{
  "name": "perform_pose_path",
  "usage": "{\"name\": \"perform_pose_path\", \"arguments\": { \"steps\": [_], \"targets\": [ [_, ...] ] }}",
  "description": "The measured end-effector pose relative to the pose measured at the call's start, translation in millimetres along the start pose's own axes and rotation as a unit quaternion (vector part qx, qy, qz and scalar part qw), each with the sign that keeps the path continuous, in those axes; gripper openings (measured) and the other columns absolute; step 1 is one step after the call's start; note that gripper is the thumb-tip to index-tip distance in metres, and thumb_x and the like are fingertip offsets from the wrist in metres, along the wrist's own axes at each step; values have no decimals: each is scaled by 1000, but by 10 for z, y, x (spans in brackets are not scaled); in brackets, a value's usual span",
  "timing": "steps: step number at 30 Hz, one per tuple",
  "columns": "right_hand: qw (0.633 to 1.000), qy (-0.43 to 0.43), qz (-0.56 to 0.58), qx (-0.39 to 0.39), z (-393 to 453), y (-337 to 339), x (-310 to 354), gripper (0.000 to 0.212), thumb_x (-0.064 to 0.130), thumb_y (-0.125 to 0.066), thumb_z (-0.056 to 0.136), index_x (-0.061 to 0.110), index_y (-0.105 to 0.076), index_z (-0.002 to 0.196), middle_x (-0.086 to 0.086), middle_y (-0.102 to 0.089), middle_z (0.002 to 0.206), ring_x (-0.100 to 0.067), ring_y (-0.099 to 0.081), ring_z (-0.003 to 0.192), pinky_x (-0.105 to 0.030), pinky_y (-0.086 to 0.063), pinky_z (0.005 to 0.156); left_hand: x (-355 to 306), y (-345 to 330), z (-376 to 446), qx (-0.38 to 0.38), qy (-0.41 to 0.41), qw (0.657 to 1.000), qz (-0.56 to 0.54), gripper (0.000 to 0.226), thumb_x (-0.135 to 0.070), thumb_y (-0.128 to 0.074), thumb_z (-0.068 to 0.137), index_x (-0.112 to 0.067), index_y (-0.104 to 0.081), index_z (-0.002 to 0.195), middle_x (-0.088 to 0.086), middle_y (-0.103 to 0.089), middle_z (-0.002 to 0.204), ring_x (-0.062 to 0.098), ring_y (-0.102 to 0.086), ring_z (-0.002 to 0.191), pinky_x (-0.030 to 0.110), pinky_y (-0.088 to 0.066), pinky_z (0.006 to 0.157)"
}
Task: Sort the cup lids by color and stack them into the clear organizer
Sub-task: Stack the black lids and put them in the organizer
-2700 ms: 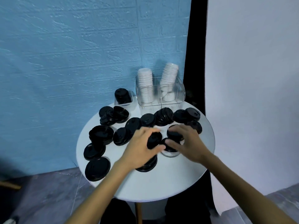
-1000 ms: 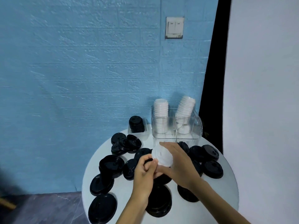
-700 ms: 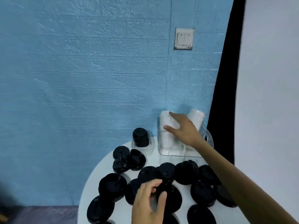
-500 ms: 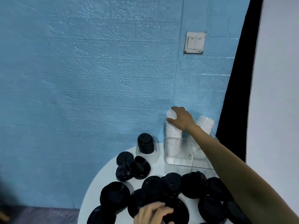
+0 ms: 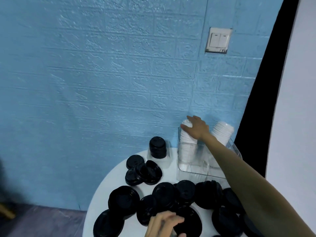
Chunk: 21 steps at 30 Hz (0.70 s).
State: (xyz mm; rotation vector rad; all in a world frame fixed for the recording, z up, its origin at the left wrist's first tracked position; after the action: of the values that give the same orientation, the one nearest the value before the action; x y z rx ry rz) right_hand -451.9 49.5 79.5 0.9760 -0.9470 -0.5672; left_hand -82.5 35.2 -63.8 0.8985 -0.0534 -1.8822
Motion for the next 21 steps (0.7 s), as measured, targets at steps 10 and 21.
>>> {"name": "perform_pose_path", "arguments": {
  "steps": [10,21],
  "targets": [
    [985,129,82,-76,-2044,376,-99,63,53,-66,90,32,-48,147,3,-44,152,-19,-38,143,-42,-29,119,-45,101,-62,91,38,995,5,29,-54,-61,86,-55,-57,115,-33,-48,121,-7,-49,109,1,-40,85],
    [994,71,56,-61,-3964,-372,-559,59,63,-64,84,31,-60,134,16,-52,128,-7,-47,119,-32,-39,102,-231,186,-174,214,28,974,66,58,-84,-50,79,-51,-57,126,-23,-37,132,2,-34,128,24,-23,108]
  ]
}}
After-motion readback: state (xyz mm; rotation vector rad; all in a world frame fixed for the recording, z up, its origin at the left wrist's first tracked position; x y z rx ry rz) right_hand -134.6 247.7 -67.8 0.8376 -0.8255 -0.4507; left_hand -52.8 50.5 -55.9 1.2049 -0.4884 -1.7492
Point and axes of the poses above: each hand's wrist, its own z-axis towards the middle knuckle, its own y-axis out of the back of the hand, x = y × z, the point moved 7 cm from there along z, towards the middle knuckle
